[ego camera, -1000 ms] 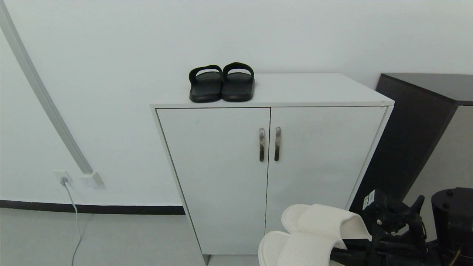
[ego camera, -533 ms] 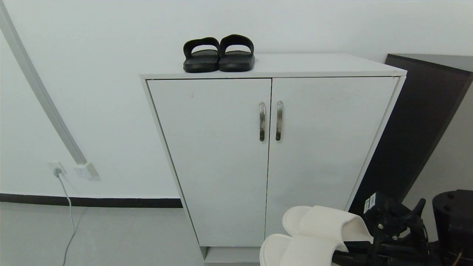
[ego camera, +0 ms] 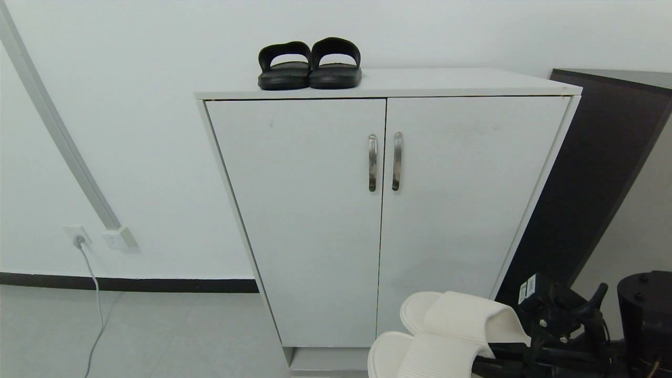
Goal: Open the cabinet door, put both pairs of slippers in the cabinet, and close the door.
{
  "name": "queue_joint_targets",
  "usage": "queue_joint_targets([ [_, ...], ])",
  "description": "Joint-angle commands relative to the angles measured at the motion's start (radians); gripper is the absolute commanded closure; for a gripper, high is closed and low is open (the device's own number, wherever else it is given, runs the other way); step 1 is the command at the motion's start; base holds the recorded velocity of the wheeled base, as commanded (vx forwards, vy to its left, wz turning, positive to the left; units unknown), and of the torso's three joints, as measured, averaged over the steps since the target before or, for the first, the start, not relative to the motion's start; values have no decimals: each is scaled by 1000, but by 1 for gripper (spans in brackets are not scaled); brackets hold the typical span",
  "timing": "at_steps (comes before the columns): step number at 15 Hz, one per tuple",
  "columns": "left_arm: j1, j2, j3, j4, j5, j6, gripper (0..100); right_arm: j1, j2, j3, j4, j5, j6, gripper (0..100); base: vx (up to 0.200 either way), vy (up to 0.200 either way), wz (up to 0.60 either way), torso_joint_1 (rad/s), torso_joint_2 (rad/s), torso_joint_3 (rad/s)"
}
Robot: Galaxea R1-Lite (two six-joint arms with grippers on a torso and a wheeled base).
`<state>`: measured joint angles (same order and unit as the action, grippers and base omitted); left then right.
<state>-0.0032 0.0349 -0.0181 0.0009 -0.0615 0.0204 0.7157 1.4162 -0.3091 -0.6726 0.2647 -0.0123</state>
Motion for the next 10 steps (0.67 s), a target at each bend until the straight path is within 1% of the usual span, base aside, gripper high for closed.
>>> queue_joint_targets([
  [1,0,69,-132,7,0,-62,0,1,4,15,-19,1,0,100,0,0,0,0,0,0],
  [2,-1,131,-197,22,-15,-114,0,1,6,16,-28,1,-1,100,0,0,0,0,0,0],
  [3,-8,194,-210,18,-58,-111,0,2,7,16,-32,1,-1,100,0,0,0,0,0,0],
  [4,-11,270,-224,-9,-135,-114,0,2,7,18,-32,1,-1,100,0,0,0,0,0,0],
  [5,-11,332,-227,-39,-192,-117,0,4,7,19,-32,1,-1,100,0,0,0,0,0,0],
  [6,-11,421,-229,-105,-261,-116,0,8,3,19,-32,1,6,100,0,0,0,0,0,0],
  [7,-11,499,-235,-160,-310,-112,0,8,4,24,-32,1,0,100,0,0,0,0,0,0],
  [9,-11,646,-256,-263,-368,-108,0,11,6,27,-32,1,-1,100,0,0,0,0,0,0],
  [10,-14,709,-264,-328,-411,-106,0,13,9,27,-32,1,0,100,0,0,0,0,0,0],
])
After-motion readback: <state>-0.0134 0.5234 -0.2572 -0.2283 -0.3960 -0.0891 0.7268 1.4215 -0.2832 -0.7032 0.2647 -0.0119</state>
